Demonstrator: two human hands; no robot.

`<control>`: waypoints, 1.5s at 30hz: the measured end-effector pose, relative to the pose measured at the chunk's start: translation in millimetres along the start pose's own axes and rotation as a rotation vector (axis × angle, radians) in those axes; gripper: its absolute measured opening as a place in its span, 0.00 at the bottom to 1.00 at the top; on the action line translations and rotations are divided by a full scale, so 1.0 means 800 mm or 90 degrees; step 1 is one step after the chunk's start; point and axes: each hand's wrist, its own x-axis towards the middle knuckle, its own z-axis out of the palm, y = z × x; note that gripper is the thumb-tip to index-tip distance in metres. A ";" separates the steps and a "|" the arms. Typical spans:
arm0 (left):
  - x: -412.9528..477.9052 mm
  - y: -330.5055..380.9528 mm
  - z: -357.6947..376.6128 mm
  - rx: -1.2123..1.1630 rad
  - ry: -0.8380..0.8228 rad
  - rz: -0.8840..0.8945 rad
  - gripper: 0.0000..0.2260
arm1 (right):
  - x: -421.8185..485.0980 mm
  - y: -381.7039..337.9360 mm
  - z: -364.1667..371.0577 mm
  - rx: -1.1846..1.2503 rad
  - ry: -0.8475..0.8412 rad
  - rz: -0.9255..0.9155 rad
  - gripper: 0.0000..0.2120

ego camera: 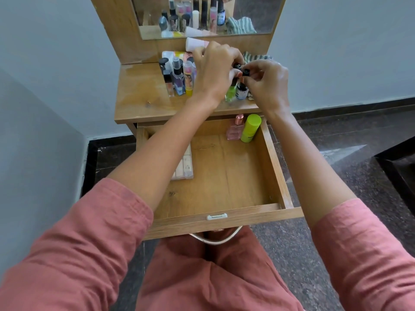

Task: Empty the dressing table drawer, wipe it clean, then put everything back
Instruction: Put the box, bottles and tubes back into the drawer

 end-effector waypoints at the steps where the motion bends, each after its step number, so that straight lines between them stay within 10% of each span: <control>1: -0.003 0.003 -0.003 -0.009 0.001 0.004 0.07 | -0.003 -0.001 -0.004 0.002 0.001 -0.004 0.09; 45: -0.128 -0.055 0.080 -0.235 -0.004 -0.211 0.09 | -0.095 0.049 0.078 -0.263 -0.134 -0.065 0.11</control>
